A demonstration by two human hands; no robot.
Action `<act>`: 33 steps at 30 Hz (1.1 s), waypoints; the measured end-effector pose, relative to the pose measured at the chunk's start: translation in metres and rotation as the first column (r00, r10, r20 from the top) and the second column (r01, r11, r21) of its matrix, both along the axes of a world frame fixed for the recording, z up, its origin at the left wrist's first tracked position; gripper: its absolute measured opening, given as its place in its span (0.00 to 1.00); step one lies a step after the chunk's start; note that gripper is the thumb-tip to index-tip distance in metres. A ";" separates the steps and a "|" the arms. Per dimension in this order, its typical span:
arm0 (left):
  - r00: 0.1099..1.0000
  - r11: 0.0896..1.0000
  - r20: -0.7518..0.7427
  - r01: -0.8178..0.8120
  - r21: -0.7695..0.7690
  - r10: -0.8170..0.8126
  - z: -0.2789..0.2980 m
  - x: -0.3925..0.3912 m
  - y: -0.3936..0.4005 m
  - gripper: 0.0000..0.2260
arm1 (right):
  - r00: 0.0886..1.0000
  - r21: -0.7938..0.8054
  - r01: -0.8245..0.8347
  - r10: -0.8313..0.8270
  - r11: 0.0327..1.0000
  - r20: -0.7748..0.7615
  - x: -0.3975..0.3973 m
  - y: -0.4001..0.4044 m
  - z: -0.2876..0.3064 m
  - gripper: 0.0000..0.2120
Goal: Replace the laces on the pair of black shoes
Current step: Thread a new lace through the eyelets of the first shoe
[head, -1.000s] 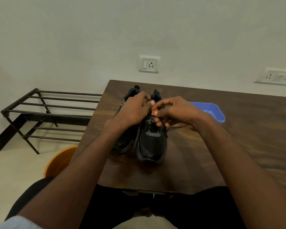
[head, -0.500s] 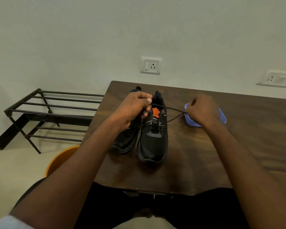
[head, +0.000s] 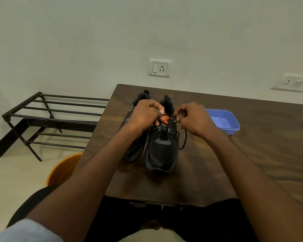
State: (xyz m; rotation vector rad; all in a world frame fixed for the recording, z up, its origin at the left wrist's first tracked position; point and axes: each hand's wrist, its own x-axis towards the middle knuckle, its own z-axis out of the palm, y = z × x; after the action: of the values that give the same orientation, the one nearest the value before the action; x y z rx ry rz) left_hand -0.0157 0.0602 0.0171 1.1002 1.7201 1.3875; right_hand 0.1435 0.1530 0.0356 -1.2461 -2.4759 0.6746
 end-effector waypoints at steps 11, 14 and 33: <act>0.913 0.978 -0.367 -0.205 -0.041 0.176 -0.012 -0.005 0.006 0.06 | 0.983 -0.078 0.052 -0.065 0.996 -0.173 -0.022 -0.006 -0.018 0.10; 0.847 0.972 -0.530 -0.154 -0.176 0.038 -0.013 0.000 0.003 0.08 | 0.990 -0.023 0.089 -0.091 0.996 -0.104 -0.026 -0.007 -0.021 0.11; 0.856 0.951 -0.517 -0.150 -0.269 -0.011 -0.023 -0.002 0.003 0.07 | 0.984 0.192 0.012 -0.046 0.981 0.174 -0.026 -0.013 -0.025 0.09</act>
State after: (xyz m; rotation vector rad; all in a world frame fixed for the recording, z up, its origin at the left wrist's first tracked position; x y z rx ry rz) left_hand -0.0175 0.0628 -0.0056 1.3175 2.2824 0.8614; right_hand 0.1174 0.1399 0.0104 -1.3165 -2.5866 0.3216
